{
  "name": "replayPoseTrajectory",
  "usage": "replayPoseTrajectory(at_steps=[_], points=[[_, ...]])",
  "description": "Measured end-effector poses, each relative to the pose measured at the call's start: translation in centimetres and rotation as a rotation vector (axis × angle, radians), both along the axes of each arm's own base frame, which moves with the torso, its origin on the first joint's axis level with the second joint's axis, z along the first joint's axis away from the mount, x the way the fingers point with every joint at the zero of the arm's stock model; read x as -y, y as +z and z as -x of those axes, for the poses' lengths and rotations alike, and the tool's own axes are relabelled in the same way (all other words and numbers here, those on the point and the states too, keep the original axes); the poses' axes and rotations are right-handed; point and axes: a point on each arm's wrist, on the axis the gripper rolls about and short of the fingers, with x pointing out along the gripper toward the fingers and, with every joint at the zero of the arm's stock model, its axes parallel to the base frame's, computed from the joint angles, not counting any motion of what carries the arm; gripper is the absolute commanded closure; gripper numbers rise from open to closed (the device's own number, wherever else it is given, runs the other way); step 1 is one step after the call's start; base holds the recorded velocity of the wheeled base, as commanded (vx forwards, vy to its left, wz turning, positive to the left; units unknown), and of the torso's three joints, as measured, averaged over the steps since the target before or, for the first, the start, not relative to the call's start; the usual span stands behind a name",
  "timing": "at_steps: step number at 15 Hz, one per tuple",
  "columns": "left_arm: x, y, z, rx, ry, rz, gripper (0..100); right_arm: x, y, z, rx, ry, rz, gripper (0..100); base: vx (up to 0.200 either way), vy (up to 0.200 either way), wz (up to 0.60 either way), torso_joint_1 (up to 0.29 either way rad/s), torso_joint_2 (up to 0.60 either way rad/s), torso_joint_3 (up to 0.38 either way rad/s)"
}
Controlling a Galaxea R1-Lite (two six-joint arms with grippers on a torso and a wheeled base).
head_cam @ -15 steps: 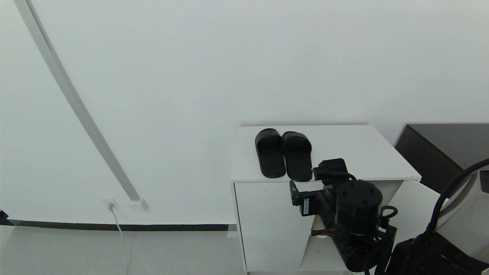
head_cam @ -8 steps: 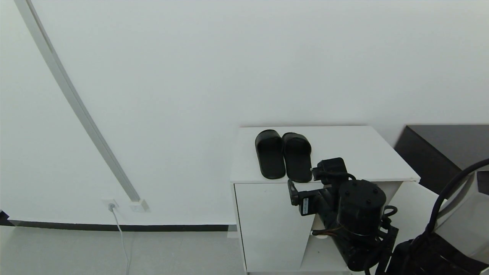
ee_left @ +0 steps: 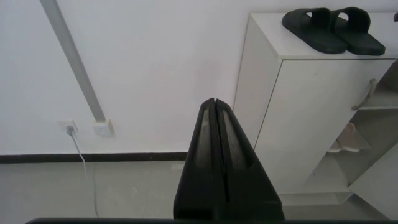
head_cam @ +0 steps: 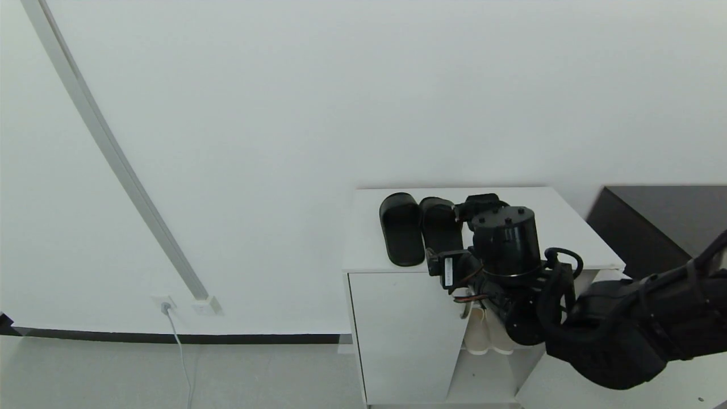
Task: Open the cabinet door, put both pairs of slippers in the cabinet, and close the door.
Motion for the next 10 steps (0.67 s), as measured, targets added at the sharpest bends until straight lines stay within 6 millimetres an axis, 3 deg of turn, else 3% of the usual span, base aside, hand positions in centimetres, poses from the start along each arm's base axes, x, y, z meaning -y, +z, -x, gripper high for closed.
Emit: replayPoseTrajectory(at_steps=[3,5,10], points=[[0.0,0.0,0.0,0.000,0.001,0.001,100,-0.5,2.7,1.0,-0.010,0.005,-0.104,0,0.000,0.000,0.00,0.000,0.00,0.000],[0.0,0.0,0.0,0.000,0.001,-0.001,100,-0.8,2.9,1.1,-0.008,0.008,-0.125,0,0.000,0.000,0.00,0.000,0.00,0.000],[0.0,0.0,0.0,-0.001,-0.002,-0.001,100,-1.7,1.9,1.1,0.005,0.024,-0.139,0,0.200,0.000,0.00,-0.001,0.00,0.001]])
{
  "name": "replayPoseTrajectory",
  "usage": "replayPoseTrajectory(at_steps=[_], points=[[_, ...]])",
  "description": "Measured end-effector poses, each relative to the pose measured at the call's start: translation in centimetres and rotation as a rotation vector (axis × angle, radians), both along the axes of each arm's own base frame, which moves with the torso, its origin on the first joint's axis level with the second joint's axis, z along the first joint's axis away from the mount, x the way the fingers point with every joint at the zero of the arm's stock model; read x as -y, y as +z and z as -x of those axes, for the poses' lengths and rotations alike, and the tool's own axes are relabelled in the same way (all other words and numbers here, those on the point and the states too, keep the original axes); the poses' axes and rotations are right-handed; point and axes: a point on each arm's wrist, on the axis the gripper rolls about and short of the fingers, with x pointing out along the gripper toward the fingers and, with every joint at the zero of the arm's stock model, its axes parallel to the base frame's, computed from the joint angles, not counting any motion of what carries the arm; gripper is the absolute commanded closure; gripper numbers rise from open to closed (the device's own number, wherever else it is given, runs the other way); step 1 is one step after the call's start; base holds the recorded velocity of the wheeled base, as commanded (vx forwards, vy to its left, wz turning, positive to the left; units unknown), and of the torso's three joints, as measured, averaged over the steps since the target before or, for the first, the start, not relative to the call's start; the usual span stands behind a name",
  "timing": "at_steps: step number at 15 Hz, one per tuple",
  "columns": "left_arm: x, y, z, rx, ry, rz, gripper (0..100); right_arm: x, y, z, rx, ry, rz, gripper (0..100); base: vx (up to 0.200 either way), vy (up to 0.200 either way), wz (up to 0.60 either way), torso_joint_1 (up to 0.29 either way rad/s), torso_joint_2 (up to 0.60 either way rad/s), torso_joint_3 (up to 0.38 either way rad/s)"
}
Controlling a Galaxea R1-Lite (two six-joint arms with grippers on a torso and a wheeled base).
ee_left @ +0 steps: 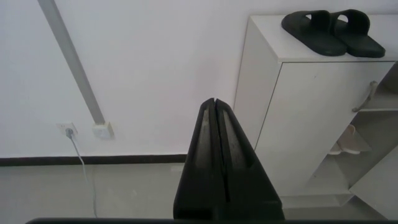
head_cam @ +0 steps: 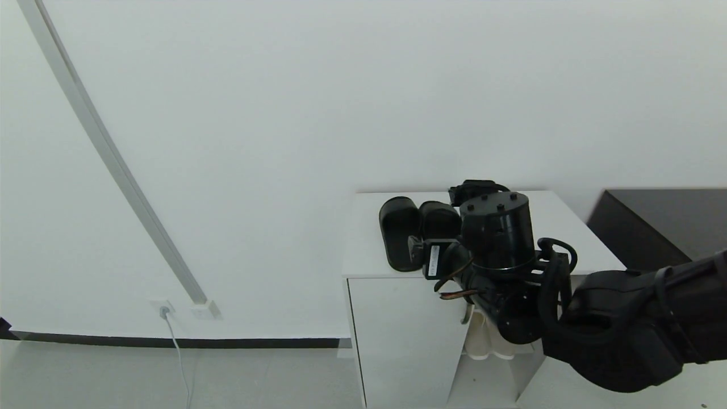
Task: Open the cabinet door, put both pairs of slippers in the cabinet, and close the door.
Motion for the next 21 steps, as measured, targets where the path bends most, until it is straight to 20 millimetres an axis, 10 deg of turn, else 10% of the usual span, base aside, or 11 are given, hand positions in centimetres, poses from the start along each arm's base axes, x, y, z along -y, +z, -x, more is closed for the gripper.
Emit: replayPoseTrajectory(at_steps=[13,21], points=[[0.0,0.0,0.0,0.000,0.002,0.001,100,-1.2,-6.4,-1.6,-0.020,-0.011,0.031,0,0.062,0.000,0.00,0.002,0.00,0.000],[0.0,0.0,0.0,0.001,0.007,0.006,100,-1.9,-8.9,-7.5,0.034,-0.056,0.023,0,0.000,0.000,0.00,0.000,0.00,0.000]])
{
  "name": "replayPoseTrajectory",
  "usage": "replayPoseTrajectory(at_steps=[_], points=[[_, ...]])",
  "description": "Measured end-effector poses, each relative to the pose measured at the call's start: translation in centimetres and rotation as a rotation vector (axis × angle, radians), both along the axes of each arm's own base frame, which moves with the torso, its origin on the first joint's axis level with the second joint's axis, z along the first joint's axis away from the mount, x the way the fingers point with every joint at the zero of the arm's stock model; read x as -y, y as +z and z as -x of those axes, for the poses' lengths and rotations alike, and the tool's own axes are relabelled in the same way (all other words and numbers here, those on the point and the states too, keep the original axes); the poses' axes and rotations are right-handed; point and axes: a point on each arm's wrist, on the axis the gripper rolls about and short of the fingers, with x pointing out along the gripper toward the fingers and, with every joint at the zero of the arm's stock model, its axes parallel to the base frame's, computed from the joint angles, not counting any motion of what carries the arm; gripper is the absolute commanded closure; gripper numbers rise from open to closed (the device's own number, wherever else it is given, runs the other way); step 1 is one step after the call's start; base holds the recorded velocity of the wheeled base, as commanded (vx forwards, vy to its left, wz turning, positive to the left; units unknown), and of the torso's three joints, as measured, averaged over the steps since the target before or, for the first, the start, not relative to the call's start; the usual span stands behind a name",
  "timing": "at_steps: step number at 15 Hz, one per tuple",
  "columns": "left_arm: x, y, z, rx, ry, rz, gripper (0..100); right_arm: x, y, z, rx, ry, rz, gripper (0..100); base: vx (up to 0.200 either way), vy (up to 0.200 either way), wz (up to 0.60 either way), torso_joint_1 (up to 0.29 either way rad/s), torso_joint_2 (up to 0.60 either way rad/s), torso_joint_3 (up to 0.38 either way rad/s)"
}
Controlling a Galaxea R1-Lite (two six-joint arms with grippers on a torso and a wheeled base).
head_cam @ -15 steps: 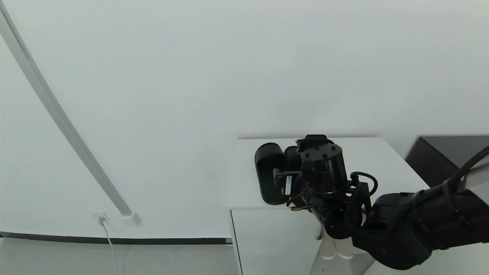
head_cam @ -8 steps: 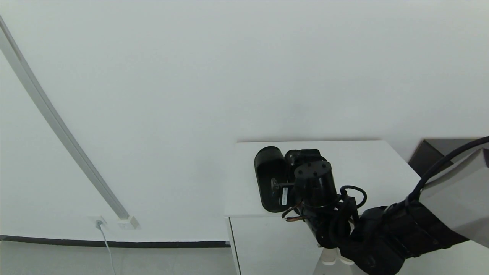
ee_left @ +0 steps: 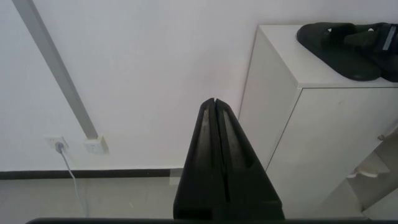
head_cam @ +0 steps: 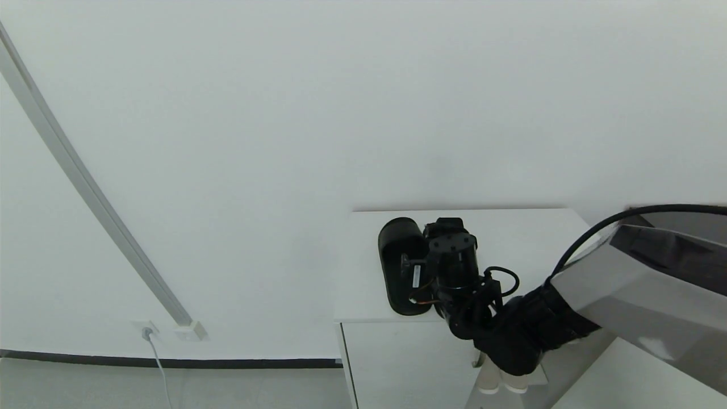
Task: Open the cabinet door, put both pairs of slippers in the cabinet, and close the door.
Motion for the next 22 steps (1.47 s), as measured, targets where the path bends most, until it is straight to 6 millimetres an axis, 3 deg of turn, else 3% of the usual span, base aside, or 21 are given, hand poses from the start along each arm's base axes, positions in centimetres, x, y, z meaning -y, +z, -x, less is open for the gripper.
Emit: replayPoseTrajectory(at_steps=[7,12,13,22], points=[[0.0,0.0,0.0,0.000,0.000,0.002,100,0.1,-2.0,-4.3,0.072,0.006,0.029,0,0.000,0.000,0.00,0.000,0.00,0.000],[0.0,0.0,0.0,0.000,0.000,0.000,100,-0.5,-1.9,-5.4,0.067,0.001,0.037,0,0.000,0.000,0.00,0.000,0.00,0.000],[0.0,0.0,0.0,0.000,0.000,0.000,100,-0.5,-1.9,-5.5,0.061,0.001,0.041,100,0.000,0.000,0.00,0.000,0.00,0.000],[0.0,0.0,0.0,0.000,-0.002,0.000,100,-0.2,-1.5,-5.5,0.062,-0.007,0.039,100,0.000,0.000,0.00,0.000,0.00,0.000]])
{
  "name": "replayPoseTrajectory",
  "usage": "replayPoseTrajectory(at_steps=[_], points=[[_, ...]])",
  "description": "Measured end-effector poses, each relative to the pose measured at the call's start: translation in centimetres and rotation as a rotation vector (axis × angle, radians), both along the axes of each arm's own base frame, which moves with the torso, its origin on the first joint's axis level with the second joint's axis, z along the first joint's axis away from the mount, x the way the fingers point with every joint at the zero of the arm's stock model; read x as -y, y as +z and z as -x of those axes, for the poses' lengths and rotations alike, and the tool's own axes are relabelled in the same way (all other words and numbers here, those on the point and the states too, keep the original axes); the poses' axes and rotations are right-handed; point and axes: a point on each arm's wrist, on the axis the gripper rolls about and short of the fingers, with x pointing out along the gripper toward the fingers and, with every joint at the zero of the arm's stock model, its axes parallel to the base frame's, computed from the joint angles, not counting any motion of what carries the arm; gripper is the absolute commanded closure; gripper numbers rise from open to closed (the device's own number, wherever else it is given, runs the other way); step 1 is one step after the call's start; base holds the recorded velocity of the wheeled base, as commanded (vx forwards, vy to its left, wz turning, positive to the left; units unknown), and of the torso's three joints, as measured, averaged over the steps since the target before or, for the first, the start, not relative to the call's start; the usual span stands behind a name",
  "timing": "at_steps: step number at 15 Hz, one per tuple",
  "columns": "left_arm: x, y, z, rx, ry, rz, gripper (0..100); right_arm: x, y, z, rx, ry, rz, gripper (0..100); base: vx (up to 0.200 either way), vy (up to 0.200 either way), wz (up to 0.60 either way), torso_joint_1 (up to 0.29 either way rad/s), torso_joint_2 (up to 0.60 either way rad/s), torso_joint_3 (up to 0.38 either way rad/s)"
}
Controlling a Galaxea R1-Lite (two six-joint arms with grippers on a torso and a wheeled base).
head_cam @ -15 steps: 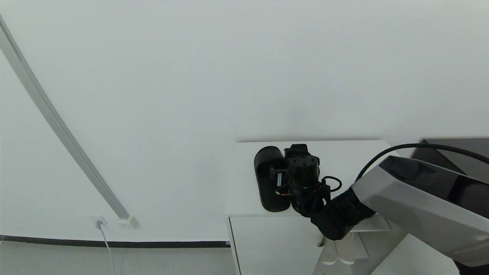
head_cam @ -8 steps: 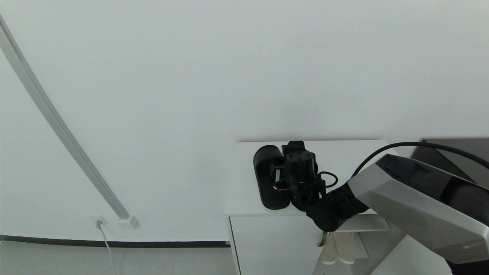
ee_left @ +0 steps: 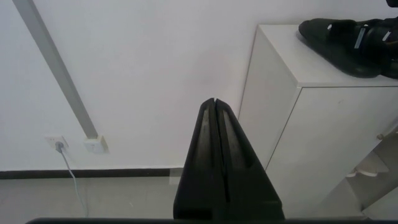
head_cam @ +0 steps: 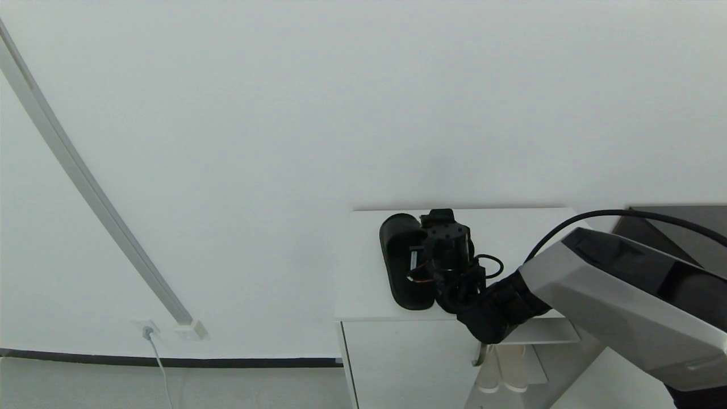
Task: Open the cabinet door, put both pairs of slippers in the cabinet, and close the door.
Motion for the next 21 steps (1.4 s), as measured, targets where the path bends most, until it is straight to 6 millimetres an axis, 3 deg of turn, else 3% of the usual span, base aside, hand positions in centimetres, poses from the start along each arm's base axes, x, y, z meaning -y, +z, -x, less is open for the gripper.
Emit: replayPoseTrajectory(at_steps=[6,12,21], points=[[0.0,0.0,0.0,0.000,0.000,0.000,100,0.2,0.7,1.6,-0.013,0.024,0.004,100,0.000,0.000,0.00,0.000,0.00,0.000],[0.0,0.0,0.0,0.000,-0.001,-0.003,100,1.5,3.3,5.6,-0.033,0.117,0.004,100,0.000,0.000,0.00,0.000,0.00,0.000],[0.0,0.0,0.0,0.000,-0.003,-0.006,100,7.1,8.7,17.9,-0.123,0.389,0.059,100,0.000,0.000,0.00,0.000,0.00,0.000]])
